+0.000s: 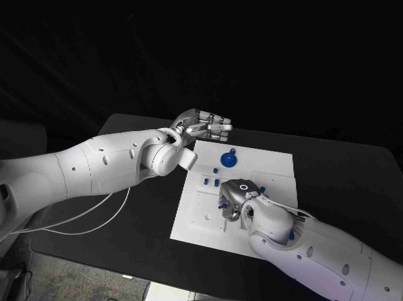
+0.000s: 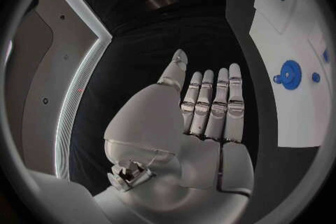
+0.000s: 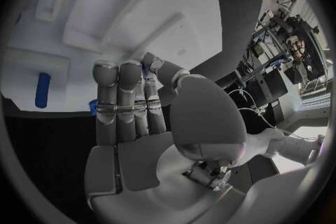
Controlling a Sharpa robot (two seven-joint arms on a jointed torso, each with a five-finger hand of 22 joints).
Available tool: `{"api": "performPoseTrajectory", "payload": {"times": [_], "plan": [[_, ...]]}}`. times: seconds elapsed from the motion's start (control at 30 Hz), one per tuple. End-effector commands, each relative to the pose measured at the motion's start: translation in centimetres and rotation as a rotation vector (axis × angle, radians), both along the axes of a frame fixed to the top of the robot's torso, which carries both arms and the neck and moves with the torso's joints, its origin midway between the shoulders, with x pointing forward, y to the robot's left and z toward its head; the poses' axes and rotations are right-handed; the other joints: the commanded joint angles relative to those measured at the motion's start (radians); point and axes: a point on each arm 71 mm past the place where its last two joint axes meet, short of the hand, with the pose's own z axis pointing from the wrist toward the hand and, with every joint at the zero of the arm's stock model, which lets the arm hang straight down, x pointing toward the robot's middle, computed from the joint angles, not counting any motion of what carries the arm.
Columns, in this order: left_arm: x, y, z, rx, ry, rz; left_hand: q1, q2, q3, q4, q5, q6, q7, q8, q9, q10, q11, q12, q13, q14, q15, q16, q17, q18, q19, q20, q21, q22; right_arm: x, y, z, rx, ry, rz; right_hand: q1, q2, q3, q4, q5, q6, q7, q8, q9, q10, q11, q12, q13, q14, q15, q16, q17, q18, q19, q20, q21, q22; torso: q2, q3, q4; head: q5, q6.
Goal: Assemble the parts on the task board
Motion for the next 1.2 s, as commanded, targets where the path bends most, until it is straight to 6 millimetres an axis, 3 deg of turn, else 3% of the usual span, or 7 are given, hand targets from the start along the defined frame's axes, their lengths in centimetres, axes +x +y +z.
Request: {"api": "performPoseTrajectory", "payload": {"times": [0.03,0.8,1.2], "plan": [[0.0,-0.3,0.1,-0.012,-0.001,-0.017,0.001,0.007,0.002,0.006,-0.002,0.002,0.002,-0.001,-0.001,-0.003,0.002,0.000,0.000,-0.006,0.003,-0.001,-0.001,0.000,0.003,0.004,0.004,-0.001,-0.2,0.3,-0.6,-0.083,0.035,0.012,0.004,0.013,-0.002,-0.004,0.005,-0.002,0.005,0.003,0.000,0.014,-0.005,0.003,0.001,-0.007,-0.003,-0.004,0.001,0.012,0.014,-0.005,-0.004,0.044,0.000,-0.0007,0.0004,0.000,-0.001],[0.0,-0.4,0.1,-0.012,0.000,-0.019,0.001,0.007,0.002,0.006,-0.002,0.002,0.002,-0.001,-0.001,-0.003,0.002,0.000,0.000,-0.006,0.003,-0.001,-0.001,0.000,0.003,0.004,0.004,-0.001,-0.8,1.5,0.3,-0.086,0.016,0.055,0.000,0.018,-0.007,-0.011,0.004,-0.001,0.004,0.003,0.001,0.016,-0.005,0.003,0.001,-0.006,-0.003,-0.005,0.005,0.012,0.015,-0.005,0.000,0.047,0.000,0.0016,-0.0001,0.002,-0.004],[0.0,-0.4,0.1,-0.011,0.000,-0.019,0.001,0.007,0.002,0.006,-0.002,0.002,0.002,-0.001,-0.001,-0.003,0.002,0.000,0.000,-0.006,0.003,-0.001,-0.001,0.000,0.003,0.004,0.004,-0.001,-1.0,1.7,0.5,-0.087,0.008,0.062,-0.001,0.018,-0.008,-0.012,0.005,0.000,0.004,0.003,0.001,0.016,-0.006,0.003,0.001,-0.006,-0.003,-0.005,0.005,0.012,0.015,-0.005,-0.003,0.047,0.000,0.0001,0.0000,0.003,-0.005]]}}
